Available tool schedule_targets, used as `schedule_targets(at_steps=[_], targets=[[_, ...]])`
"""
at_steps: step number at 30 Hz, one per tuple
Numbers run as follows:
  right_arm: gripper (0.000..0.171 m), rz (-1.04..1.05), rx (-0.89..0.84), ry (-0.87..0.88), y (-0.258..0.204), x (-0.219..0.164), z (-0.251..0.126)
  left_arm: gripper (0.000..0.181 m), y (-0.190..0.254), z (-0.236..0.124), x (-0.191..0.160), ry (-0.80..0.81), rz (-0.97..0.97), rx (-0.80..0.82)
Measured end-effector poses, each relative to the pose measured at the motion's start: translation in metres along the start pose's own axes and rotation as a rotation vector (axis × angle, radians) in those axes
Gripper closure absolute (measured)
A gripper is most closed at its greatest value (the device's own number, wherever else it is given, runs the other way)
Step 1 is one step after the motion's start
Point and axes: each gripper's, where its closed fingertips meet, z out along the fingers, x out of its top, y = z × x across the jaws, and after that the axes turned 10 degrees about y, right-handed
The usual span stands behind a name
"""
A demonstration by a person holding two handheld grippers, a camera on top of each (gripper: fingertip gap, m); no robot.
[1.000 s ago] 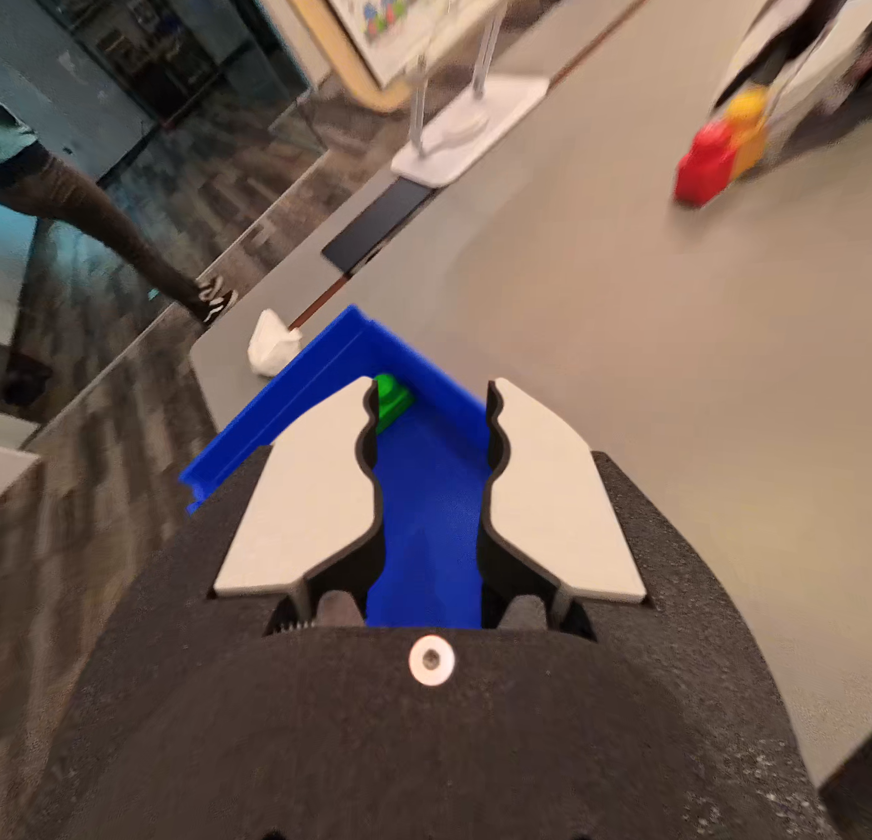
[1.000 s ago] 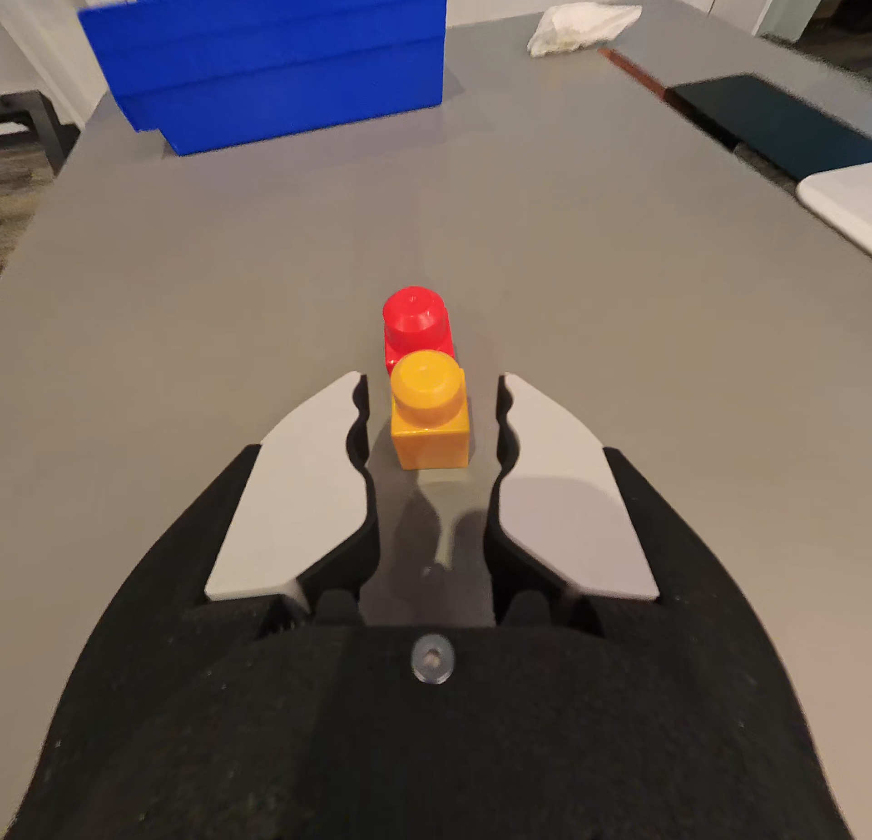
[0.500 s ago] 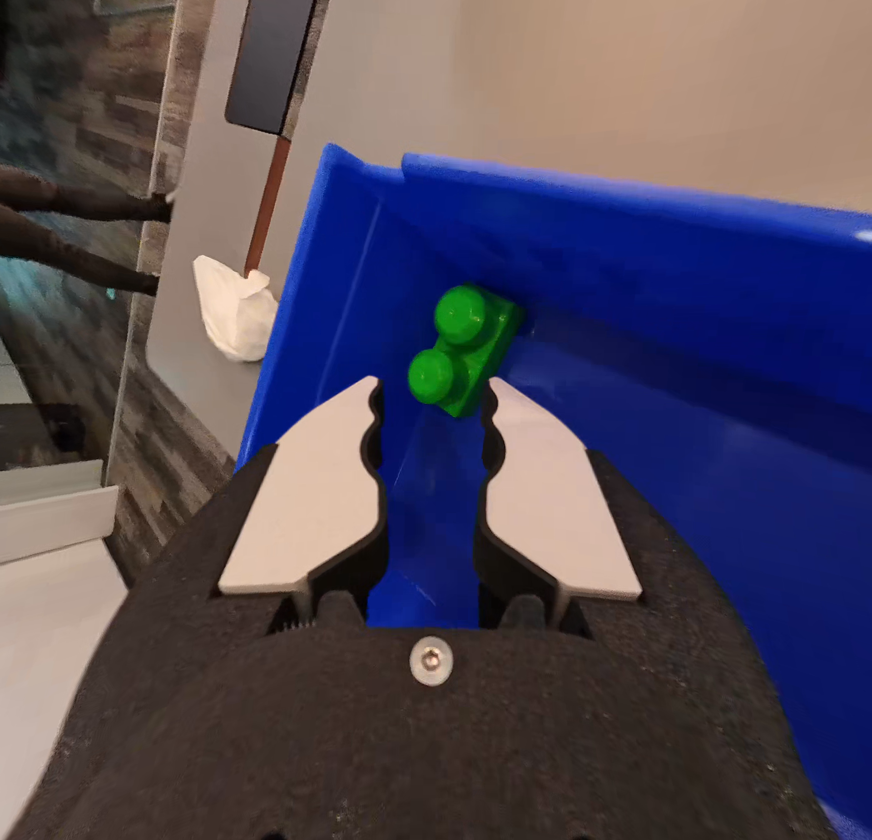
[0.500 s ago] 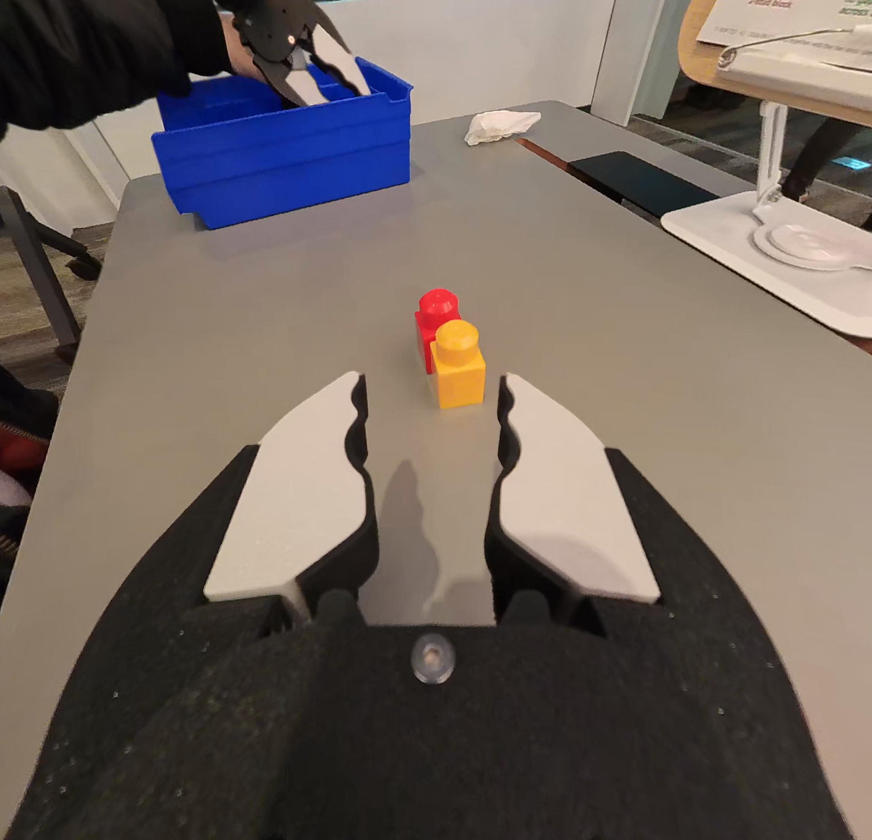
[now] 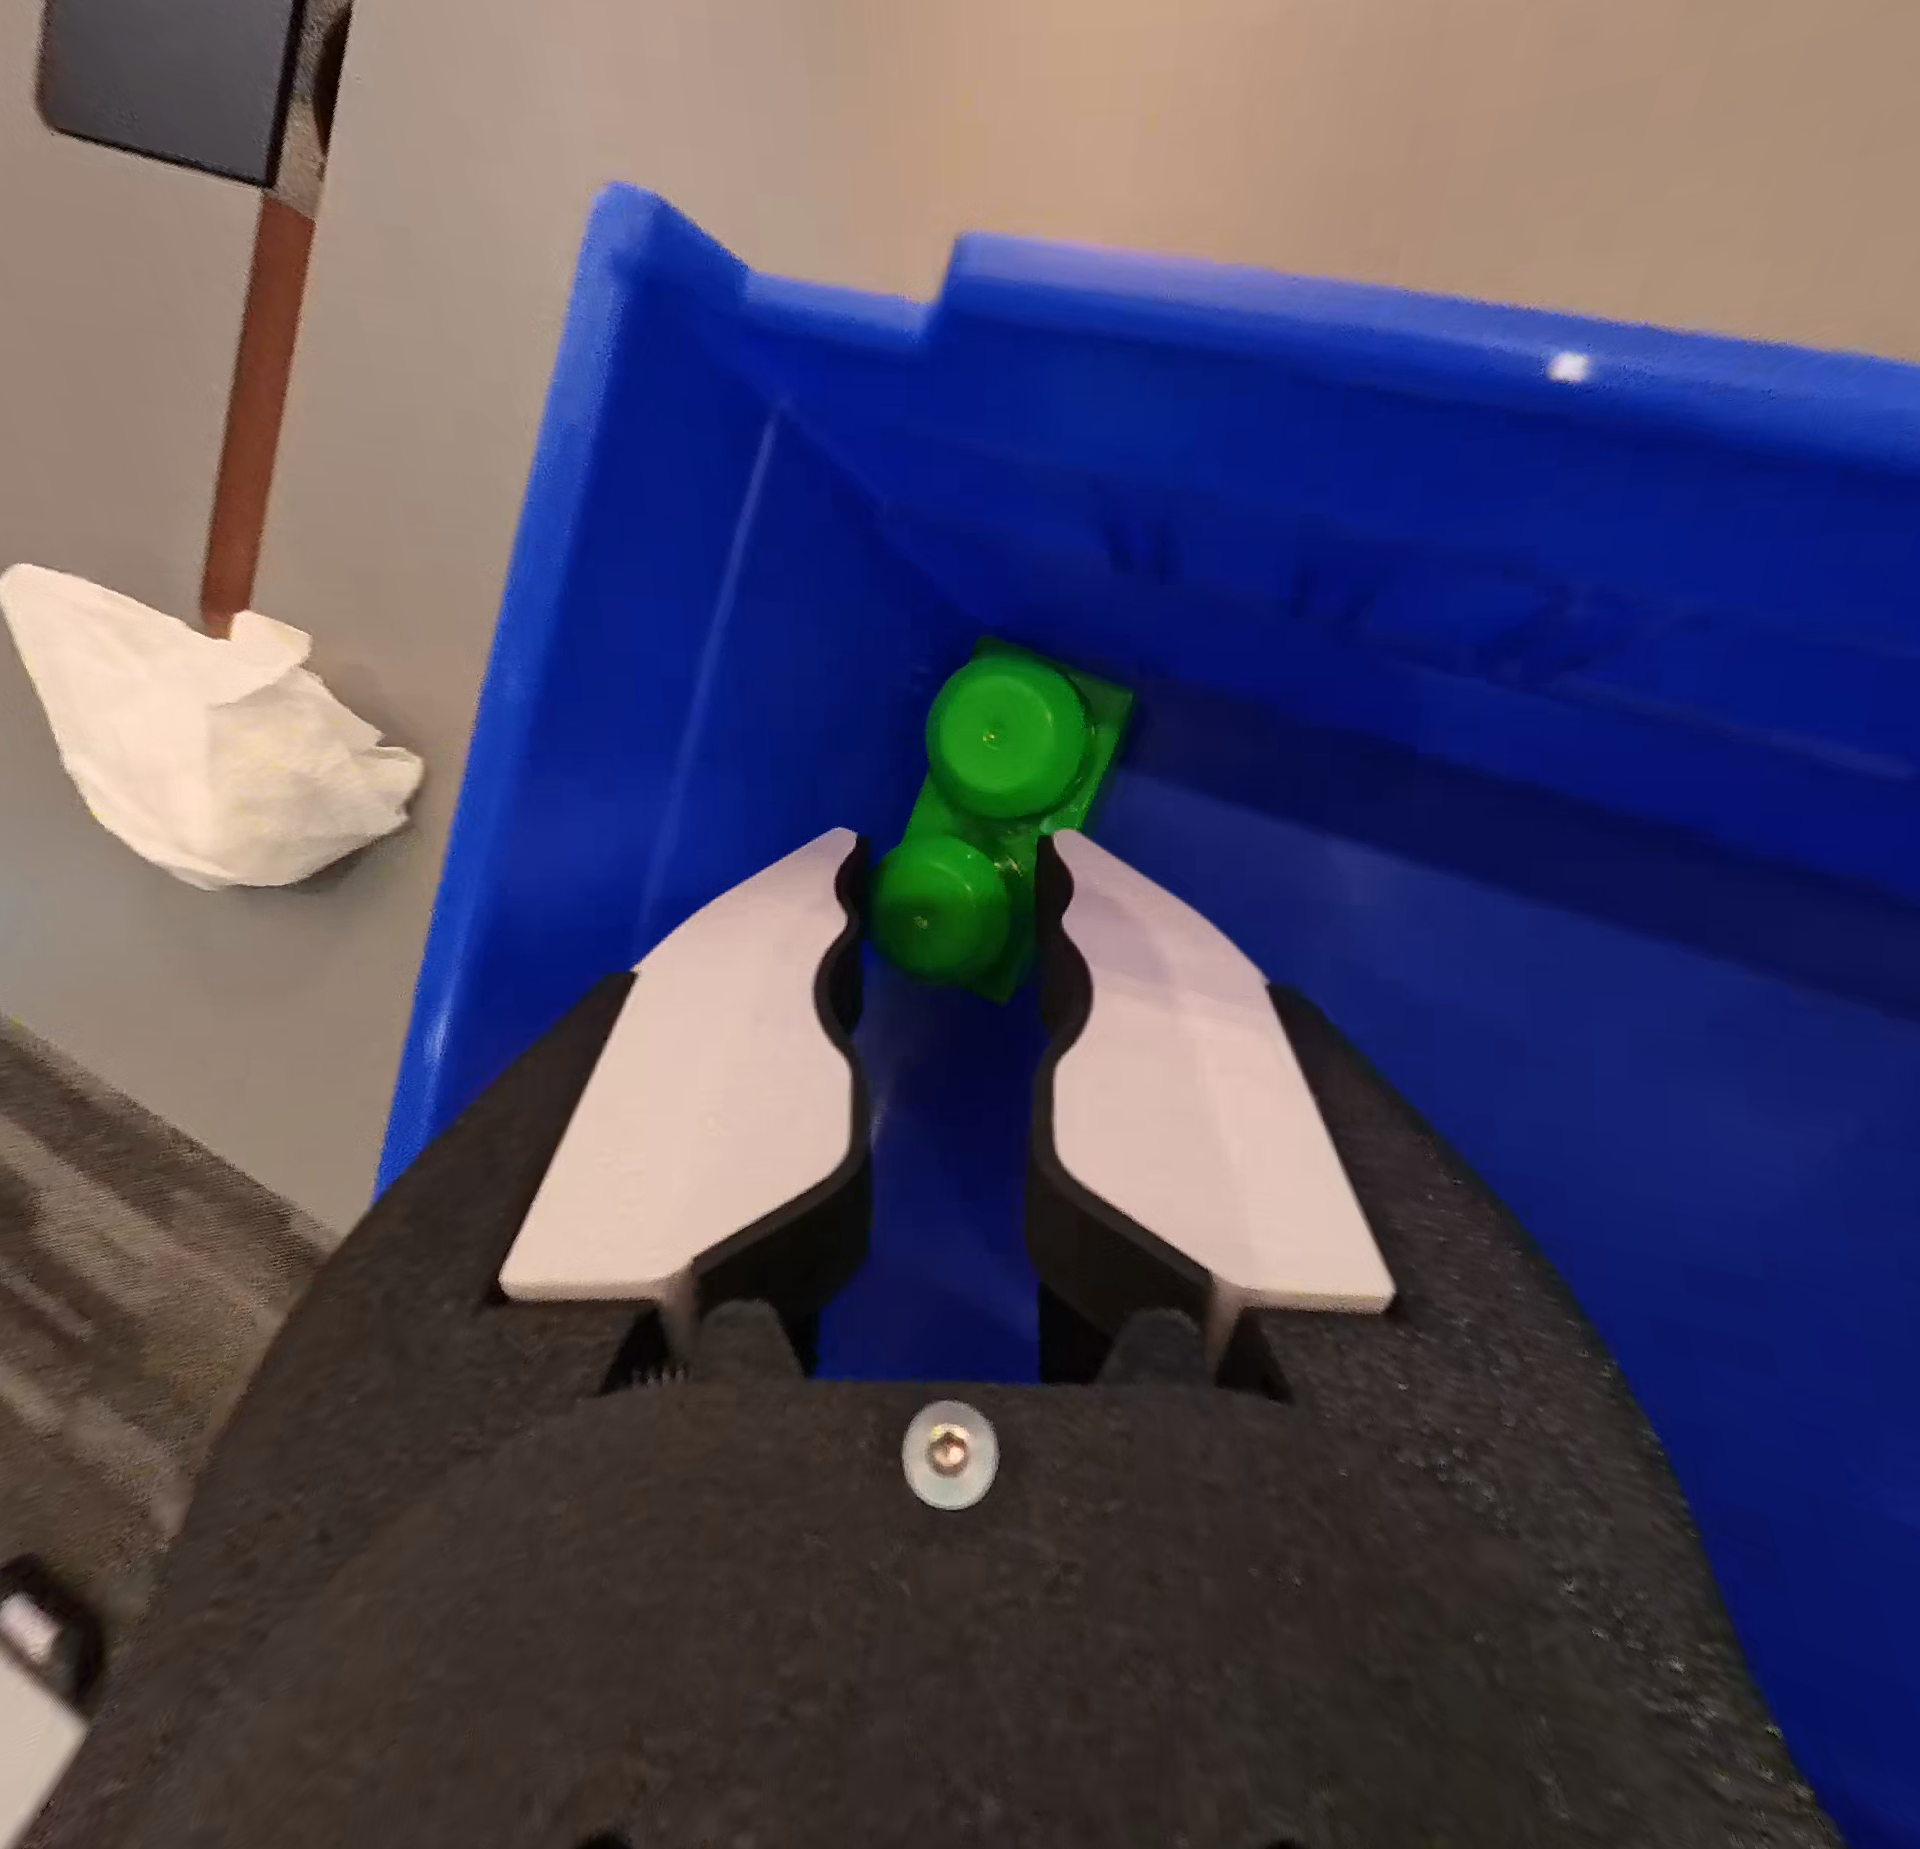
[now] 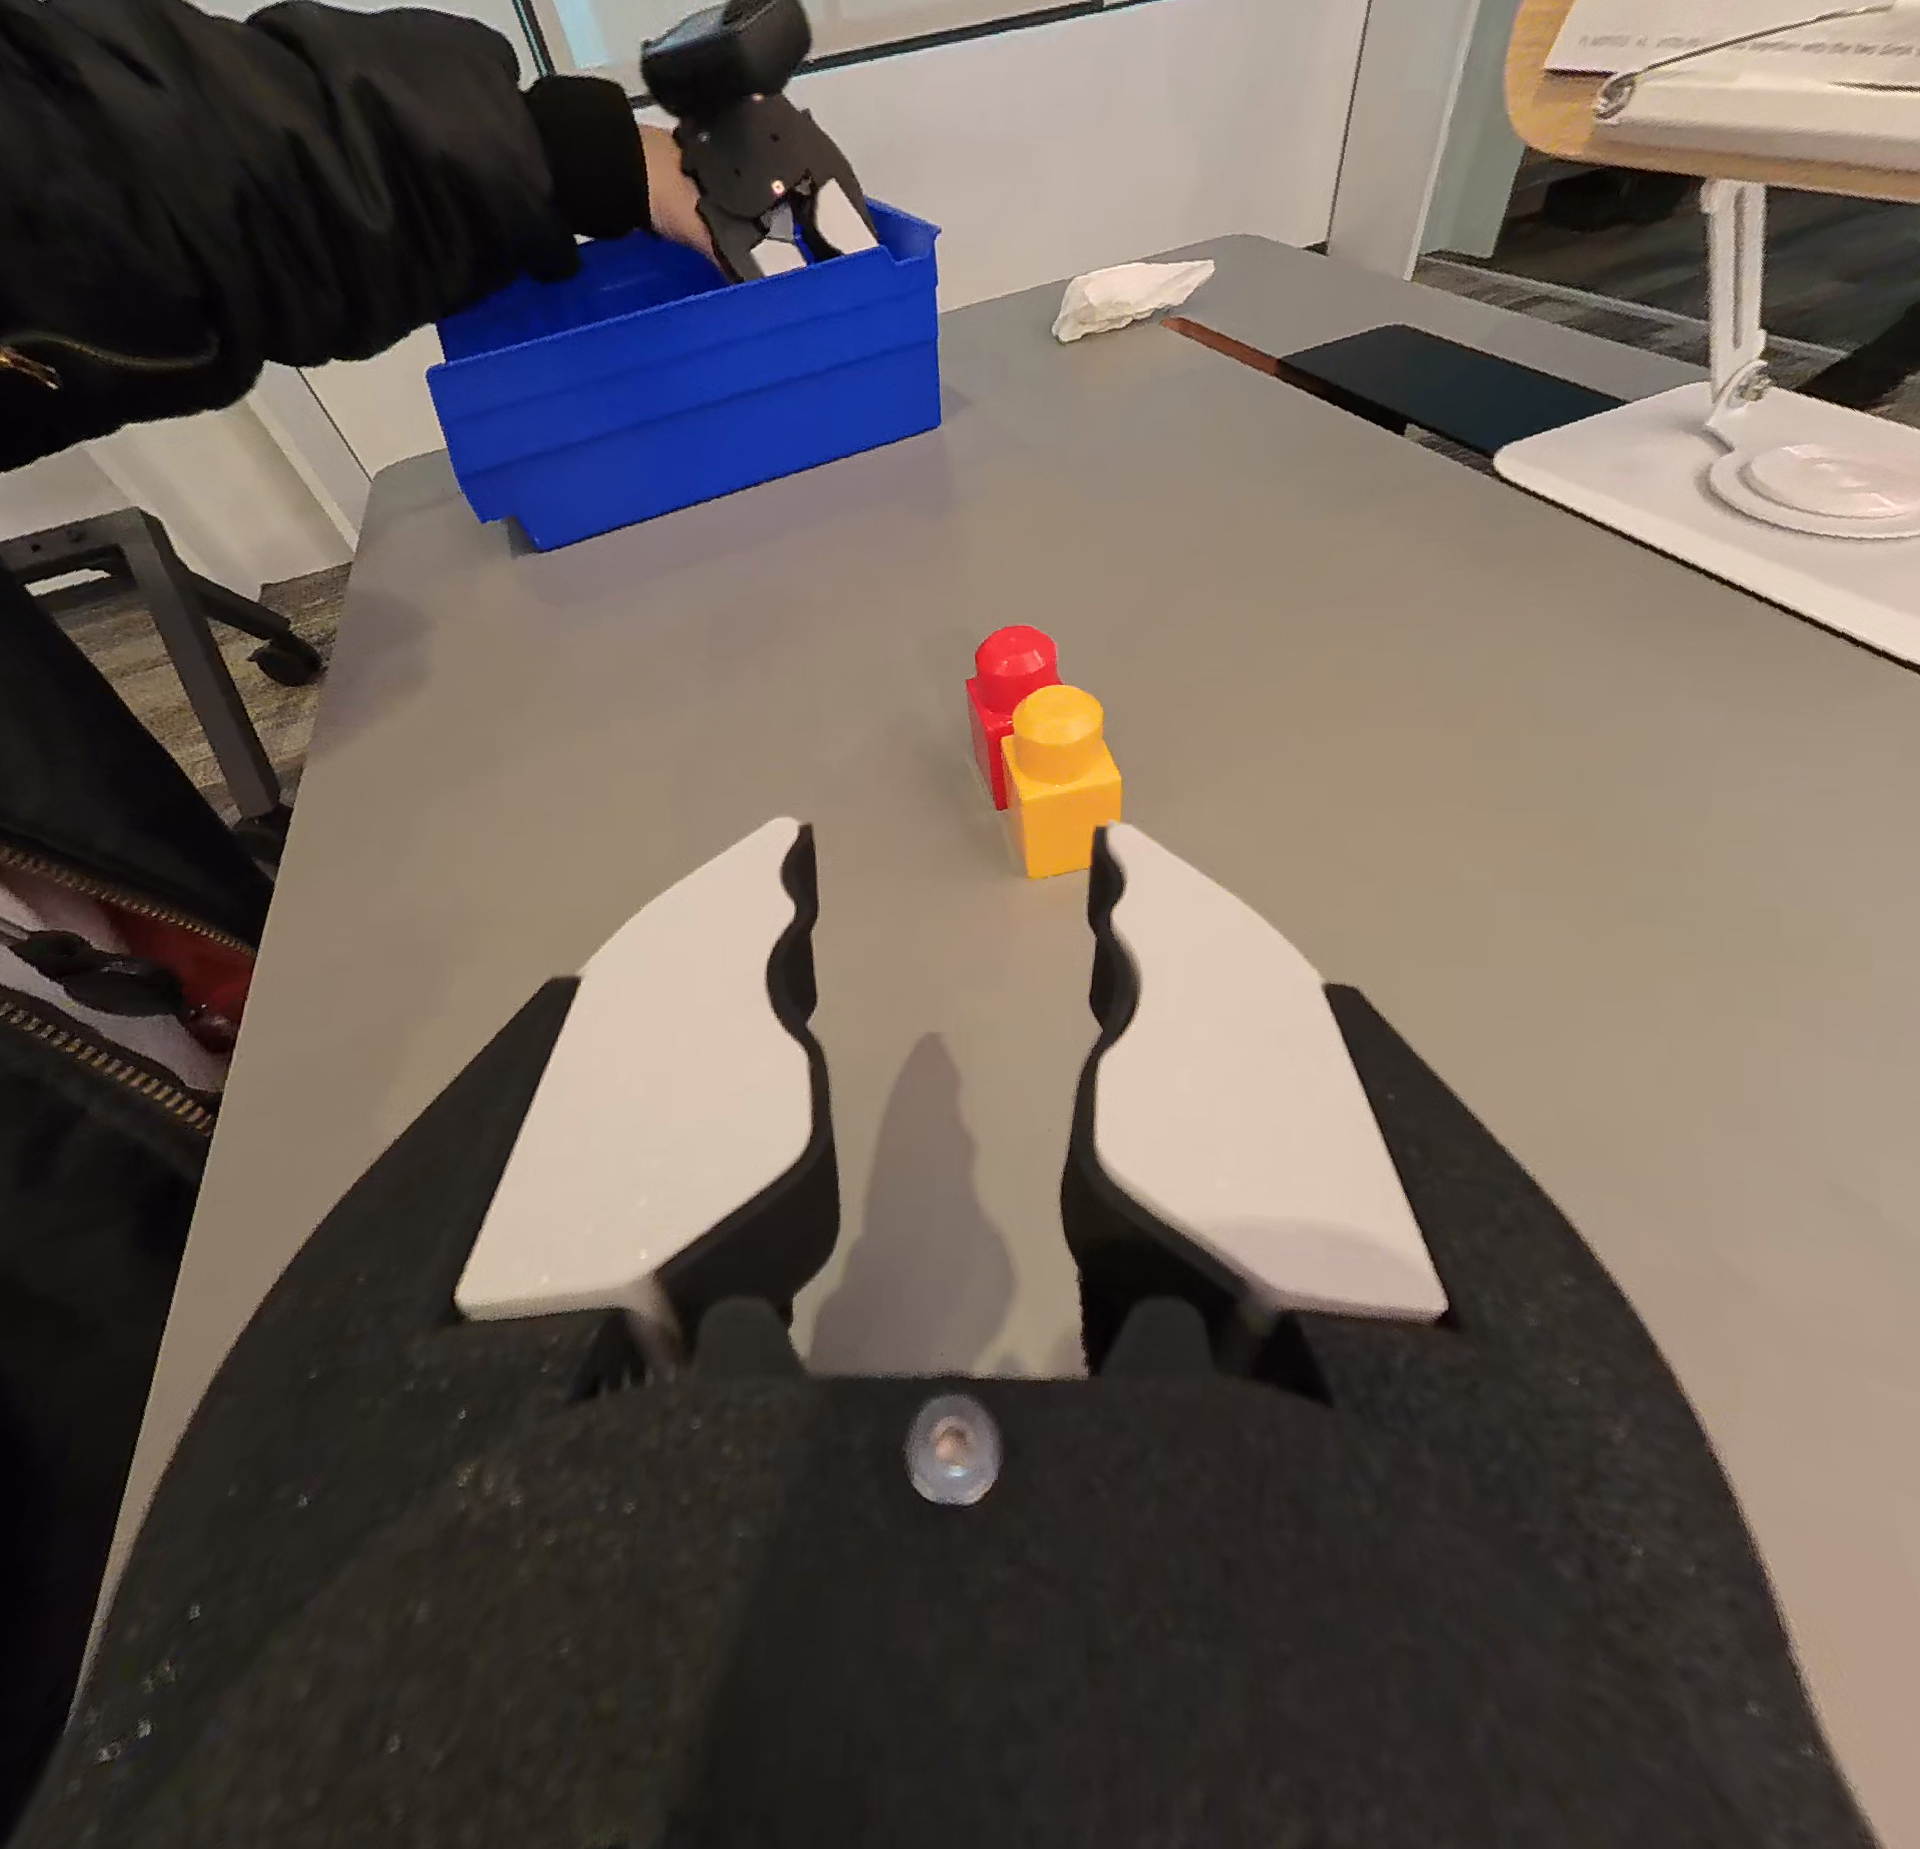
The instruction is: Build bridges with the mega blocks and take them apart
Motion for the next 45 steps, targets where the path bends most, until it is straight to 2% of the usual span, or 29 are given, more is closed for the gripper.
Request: schedule_targets(at_steps=[7, 12, 25, 29, 36, 40, 43, 45], targets=[[0.122, -0.012, 0.048, -0.001, -0.009, 0.005, 0.008, 0.146, 0.016, -0.004, -0.005, -0.019, -0.094, -0.083], [0.123, -0.018, 0.068, -0.001, -0.014, 0.007, 0.011, 0.137, 0.019, -0.009, -0.014, -0.064, -0.056, -0.073], [0.125, -0.014, 0.068, -0.004, -0.015, 0.009, 0.008, 0.147, 0.019, -0.005, -0.009, -0.015, -0.107, -0.092], [0.125, -0.012, 0.079, 0.009, -0.017, 0.010, 0.009, 0.151, 0.015, -0.022, -0.003, 0.041, -0.147, -0.048], [0.125, -0.008, 0.107, 0.034, -0.022, 0.012, 0.009, 0.151, 0.019, -0.066, -0.005, 0.005, -0.160, 0.055], [0.125, -0.016, 0.109, 0.065, -0.023, 0.019, 0.005, 0.152, 0.019, -0.114, 0.028, 0.028, -0.142, 0.131], [0.125, -0.010, 0.089, 0.079, -0.019, 0.023, 0.004, 0.152, 0.027, -0.145, 0.075, 0.049, -0.102, 0.182], [0.125, -0.010, 0.091, 0.090, -0.022, 0.026, 0.003, 0.152, 0.043, -0.152, 0.118, 0.089, -0.093, 0.180]])
